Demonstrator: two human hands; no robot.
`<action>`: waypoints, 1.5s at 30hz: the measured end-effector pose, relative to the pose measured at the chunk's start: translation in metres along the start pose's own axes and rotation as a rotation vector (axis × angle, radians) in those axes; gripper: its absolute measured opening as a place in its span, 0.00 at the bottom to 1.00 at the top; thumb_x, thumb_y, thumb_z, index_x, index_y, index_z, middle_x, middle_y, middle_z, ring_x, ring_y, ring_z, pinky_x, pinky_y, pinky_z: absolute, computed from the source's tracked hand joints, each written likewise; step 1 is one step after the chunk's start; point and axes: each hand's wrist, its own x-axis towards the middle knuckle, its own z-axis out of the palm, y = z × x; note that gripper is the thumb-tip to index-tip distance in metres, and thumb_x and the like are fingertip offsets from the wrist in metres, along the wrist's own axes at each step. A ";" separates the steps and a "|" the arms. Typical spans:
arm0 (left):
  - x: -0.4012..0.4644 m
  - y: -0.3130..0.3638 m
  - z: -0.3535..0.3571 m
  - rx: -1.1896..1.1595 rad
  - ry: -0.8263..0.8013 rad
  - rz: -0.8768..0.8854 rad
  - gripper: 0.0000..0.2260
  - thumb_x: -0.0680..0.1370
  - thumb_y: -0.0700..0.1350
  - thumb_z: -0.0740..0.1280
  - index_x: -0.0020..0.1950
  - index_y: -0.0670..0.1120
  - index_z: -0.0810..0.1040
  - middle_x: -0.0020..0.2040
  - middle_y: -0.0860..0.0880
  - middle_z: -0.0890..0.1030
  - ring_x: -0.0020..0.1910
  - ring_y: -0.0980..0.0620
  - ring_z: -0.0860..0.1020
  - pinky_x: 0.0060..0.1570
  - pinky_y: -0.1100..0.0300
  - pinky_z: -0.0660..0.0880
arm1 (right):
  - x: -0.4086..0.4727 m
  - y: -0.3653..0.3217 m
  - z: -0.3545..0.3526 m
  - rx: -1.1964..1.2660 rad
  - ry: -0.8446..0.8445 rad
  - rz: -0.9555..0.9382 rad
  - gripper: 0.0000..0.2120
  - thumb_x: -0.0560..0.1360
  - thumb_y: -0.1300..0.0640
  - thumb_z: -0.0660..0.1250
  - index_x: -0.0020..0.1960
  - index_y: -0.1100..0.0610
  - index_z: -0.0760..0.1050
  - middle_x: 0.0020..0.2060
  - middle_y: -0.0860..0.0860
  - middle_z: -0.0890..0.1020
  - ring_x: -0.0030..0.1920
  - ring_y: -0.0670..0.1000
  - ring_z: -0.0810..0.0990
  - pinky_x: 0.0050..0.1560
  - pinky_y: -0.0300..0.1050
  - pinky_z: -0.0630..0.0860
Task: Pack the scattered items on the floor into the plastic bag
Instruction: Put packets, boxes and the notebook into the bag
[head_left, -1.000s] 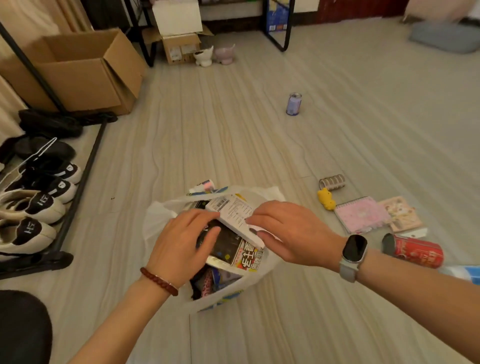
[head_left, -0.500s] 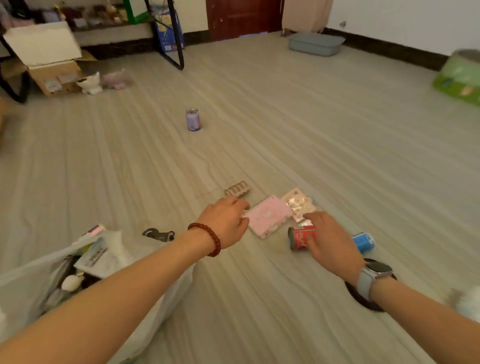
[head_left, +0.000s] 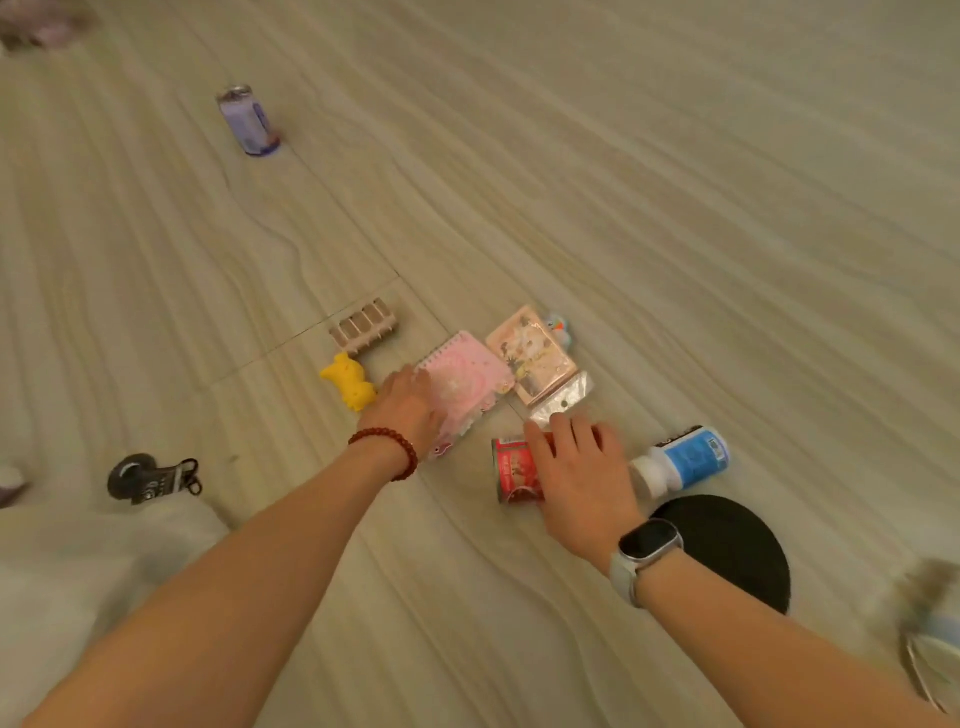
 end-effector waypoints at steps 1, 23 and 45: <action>0.009 -0.001 0.003 0.019 -0.014 -0.035 0.26 0.76 0.52 0.56 0.69 0.39 0.58 0.71 0.39 0.60 0.69 0.41 0.61 0.66 0.49 0.63 | 0.001 -0.002 0.003 0.015 0.016 -0.003 0.36 0.46 0.47 0.78 0.52 0.57 0.78 0.41 0.56 0.81 0.39 0.57 0.79 0.40 0.49 0.77; -0.177 -0.048 -0.143 -0.405 0.396 -0.157 0.18 0.77 0.44 0.63 0.63 0.43 0.63 0.49 0.45 0.75 0.46 0.43 0.76 0.43 0.54 0.73 | -0.050 -0.086 -0.042 0.573 -0.203 0.217 0.34 0.66 0.41 0.66 0.67 0.51 0.60 0.59 0.51 0.73 0.59 0.55 0.72 0.57 0.50 0.69; -0.444 -0.274 -0.106 -0.806 1.155 -0.730 0.18 0.76 0.41 0.64 0.65 0.39 0.66 0.59 0.40 0.73 0.49 0.51 0.69 0.45 0.56 0.66 | -0.078 -0.408 -0.239 0.821 -0.221 -0.651 0.28 0.66 0.38 0.68 0.58 0.51 0.64 0.48 0.46 0.75 0.44 0.44 0.78 0.43 0.42 0.79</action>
